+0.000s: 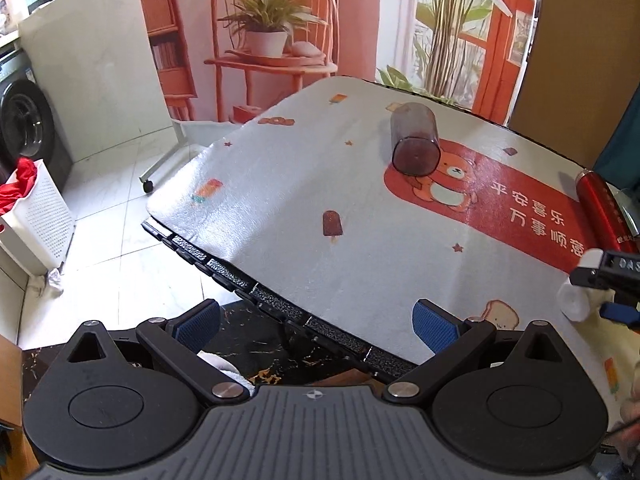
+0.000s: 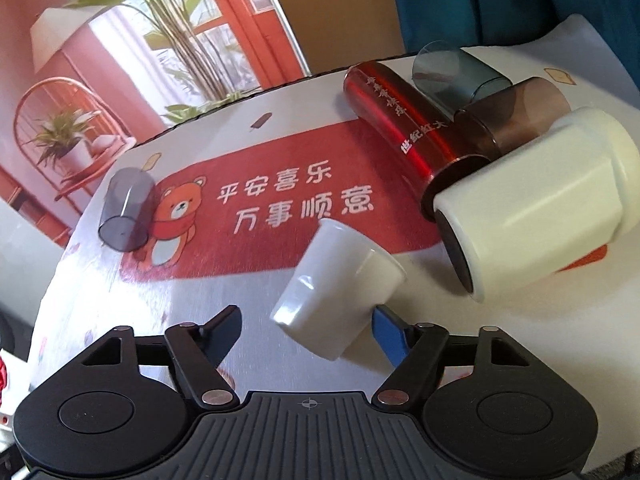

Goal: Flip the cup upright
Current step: 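Move the right tool to the lying white paper cup and close on it, then lift the white paper cup with the right tool and rotate it upright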

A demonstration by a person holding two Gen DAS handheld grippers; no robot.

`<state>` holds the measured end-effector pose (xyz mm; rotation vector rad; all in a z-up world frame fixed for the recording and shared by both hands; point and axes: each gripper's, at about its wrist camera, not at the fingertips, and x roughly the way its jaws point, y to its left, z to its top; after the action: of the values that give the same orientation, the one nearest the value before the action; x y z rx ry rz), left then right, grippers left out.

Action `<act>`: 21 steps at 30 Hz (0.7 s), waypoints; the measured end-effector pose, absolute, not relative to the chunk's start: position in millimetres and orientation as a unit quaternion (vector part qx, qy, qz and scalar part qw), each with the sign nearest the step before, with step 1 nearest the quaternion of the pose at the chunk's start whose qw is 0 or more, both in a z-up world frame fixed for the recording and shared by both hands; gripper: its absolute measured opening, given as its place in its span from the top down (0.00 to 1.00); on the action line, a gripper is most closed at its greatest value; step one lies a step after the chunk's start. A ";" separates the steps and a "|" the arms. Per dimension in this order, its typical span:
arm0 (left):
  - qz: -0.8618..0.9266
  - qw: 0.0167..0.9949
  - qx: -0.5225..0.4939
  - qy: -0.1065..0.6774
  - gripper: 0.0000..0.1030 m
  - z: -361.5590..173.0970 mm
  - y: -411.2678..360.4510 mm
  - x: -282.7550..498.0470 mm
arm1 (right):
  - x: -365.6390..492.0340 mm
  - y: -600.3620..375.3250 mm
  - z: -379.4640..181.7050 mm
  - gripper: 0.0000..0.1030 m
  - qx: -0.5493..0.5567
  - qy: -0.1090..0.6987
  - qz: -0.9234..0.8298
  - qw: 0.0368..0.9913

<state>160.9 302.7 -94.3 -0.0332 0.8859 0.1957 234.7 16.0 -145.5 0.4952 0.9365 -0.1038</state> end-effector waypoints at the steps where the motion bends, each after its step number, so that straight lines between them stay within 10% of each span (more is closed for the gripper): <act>1: 0.093 0.899 -0.014 0.428 0.00 -95.5 302.7 162.3 | 238.0 16.1 -147.3 0.36 0.237 0.448 -0.054 0.860; 21: 0.126 0.887 -0.077 0.438 0.01 -110.5 342.0 189.3 | 284.7 75.0 -159.2 0.52 0.141 0.472 0.038 0.870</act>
<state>189.3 342.0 -110.5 -0.1597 0.9110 0.2629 284.7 75.0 -159.2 0.2954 0.9866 0.0789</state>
